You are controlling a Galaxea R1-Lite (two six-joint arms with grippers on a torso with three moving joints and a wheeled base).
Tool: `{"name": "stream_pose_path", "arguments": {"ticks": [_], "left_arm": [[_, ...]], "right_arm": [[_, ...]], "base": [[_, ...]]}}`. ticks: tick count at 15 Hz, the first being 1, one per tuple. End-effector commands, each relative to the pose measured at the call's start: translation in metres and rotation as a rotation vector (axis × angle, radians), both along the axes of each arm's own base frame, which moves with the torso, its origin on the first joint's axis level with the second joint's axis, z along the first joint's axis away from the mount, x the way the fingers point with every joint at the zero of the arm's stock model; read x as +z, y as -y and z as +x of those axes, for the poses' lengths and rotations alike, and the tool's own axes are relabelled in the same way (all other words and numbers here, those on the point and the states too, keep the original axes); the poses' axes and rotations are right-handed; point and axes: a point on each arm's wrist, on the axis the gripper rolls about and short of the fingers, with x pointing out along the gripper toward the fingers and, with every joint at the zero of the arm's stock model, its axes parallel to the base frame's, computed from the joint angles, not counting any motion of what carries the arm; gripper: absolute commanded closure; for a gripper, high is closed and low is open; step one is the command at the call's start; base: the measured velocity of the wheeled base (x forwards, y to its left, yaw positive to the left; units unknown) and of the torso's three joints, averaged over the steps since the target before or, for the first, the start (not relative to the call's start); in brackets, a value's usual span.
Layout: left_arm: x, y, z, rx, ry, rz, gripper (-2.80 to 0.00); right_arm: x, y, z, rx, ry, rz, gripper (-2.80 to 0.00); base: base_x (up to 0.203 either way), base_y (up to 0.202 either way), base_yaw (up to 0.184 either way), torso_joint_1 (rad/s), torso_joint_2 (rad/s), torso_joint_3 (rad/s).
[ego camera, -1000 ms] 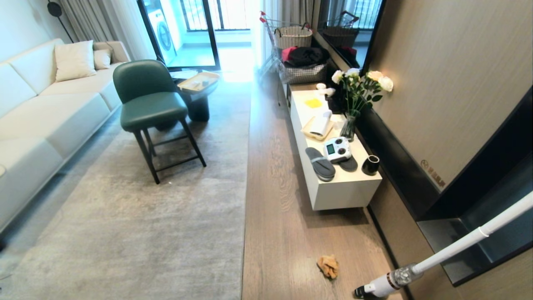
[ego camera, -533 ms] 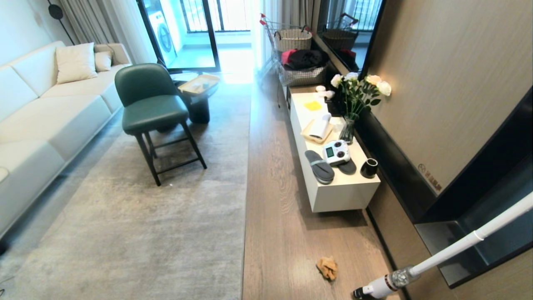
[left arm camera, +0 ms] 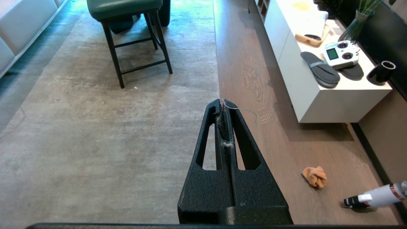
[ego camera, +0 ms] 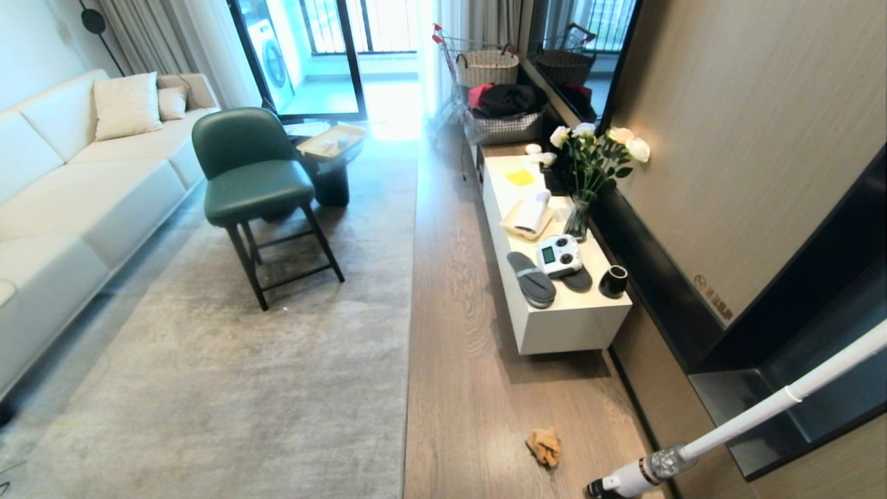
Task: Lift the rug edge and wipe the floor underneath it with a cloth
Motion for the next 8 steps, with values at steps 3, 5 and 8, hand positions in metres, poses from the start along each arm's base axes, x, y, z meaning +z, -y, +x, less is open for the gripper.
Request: {"name": "stream_pose_path", "arguments": {"ticks": [3, 5, 8], "left_arm": [[0.0, 0.0, 0.0, 0.0, 0.0, 0.0, 0.0], [0.0, 0.0, 0.0, 0.0, 0.0, 0.0, 0.0], [0.0, 0.0, 0.0, 0.0, 0.0, 0.0, 0.0]], "right_arm": [[0.0, 0.0, 0.0001, 0.001, -0.001, -0.001, 0.0], [0.0, 0.0, 0.0001, 0.001, -0.002, -0.001, 0.0], [-0.0001, 0.0, 0.0001, 0.001, -0.002, -0.004, 0.0]], "base": [[0.0, 0.0, 0.0, 0.0, 0.0, 0.0], [0.0, 0.0, 0.0, 0.0, 0.0, 0.0], [0.0, 0.0, 0.0, 0.0, 0.0, 0.0]]}}
